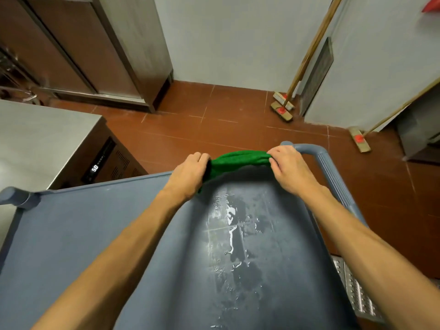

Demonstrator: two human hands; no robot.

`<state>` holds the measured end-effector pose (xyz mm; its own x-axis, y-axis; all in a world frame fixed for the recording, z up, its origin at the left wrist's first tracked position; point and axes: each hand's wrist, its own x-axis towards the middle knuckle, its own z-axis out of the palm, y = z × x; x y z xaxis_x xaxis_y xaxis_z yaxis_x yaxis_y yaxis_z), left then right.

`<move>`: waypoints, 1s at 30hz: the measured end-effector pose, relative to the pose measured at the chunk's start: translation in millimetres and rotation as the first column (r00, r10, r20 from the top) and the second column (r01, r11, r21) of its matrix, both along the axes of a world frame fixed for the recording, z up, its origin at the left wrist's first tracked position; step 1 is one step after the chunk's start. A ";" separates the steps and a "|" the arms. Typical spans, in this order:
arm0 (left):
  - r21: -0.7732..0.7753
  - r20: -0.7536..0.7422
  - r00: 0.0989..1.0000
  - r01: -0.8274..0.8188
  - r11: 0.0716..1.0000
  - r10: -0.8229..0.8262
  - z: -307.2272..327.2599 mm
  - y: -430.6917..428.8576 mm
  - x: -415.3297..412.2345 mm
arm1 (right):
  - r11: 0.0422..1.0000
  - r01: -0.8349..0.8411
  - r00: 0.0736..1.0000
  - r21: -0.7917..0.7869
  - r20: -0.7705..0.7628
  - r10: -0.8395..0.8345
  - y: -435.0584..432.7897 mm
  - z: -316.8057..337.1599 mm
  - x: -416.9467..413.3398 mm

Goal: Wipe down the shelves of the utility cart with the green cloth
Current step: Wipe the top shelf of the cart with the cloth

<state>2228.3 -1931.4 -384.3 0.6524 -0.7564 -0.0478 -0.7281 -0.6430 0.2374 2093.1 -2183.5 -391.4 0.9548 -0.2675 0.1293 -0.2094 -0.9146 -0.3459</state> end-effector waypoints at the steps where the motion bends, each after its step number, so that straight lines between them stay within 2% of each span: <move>1: 0.038 0.016 1.000 0.002 0.999 -0.002 -7.4 -10.8 -2.1 | 0.999 0.021 1.000 -0.025 0.017 -0.020 -3.8 -9.8 -3.0; 3: 0.119 0.028 1.000 0.010 0.993 -0.014 -26.4 -24.4 -11.2 | 0.999 0.036 0.999 -0.035 -0.033 -0.037 -5.4 -31.6 -14.3; 7: 0.222 -0.021 0.997 0.083 0.971 -0.080 -61.1 -24.6 -30.0 | 0.999 -0.029 0.968 -0.015 -0.249 0.025 0.8 -69.1 -40.7; 16: 0.316 0.160 0.987 -0.046 0.948 -0.005 -92.6 -20.0 -24.3 | 0.999 0.041 0.962 -0.010 -0.269 -0.042 -5.3 -88.8 -47.2; 30: 0.314 -0.005 1.000 -0.020 0.949 0.023 -91.6 8.1 -81.8 | 0.994 0.105 0.957 -0.039 -0.266 -0.112 25.8 -93.8 -111.0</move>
